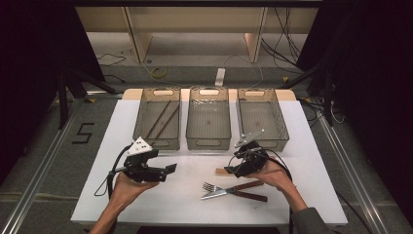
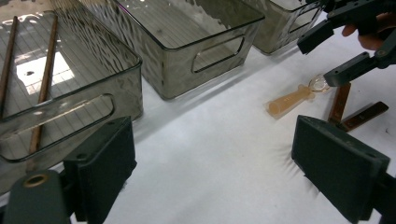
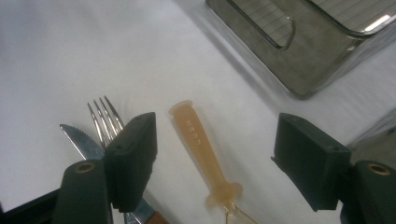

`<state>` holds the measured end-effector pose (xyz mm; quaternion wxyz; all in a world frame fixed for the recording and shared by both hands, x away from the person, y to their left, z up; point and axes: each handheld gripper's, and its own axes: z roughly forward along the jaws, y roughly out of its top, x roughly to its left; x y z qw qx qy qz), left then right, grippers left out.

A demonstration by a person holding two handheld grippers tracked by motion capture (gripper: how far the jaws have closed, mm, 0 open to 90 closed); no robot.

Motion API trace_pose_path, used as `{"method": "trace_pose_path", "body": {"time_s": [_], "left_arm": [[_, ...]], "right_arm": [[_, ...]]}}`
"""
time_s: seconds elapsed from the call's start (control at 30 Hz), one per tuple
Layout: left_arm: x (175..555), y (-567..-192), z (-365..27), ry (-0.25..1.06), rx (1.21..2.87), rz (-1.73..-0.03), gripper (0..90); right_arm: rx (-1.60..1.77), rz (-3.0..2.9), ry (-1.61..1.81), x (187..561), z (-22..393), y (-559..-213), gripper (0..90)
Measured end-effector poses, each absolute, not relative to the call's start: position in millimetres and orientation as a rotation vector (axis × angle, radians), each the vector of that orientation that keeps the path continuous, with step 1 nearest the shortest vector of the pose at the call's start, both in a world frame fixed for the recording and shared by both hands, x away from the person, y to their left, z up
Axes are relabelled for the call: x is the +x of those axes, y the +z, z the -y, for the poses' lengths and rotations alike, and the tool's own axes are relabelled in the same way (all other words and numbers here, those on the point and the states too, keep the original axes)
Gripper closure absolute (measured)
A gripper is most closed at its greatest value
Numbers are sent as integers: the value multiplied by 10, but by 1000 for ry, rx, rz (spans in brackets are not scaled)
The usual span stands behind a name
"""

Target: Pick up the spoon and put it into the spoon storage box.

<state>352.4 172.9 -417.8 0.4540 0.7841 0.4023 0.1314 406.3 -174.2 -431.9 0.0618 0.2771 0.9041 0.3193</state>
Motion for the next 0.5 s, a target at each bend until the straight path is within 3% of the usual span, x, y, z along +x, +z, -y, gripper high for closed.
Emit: {"method": "trace_pose_path", "body": {"time_s": [0.5], "left_arm": [[3413,-4187,-1769,292,1918,-946,126]], "right_arm": [[762,-2828,814,4202,1552,-4394,454]]}}
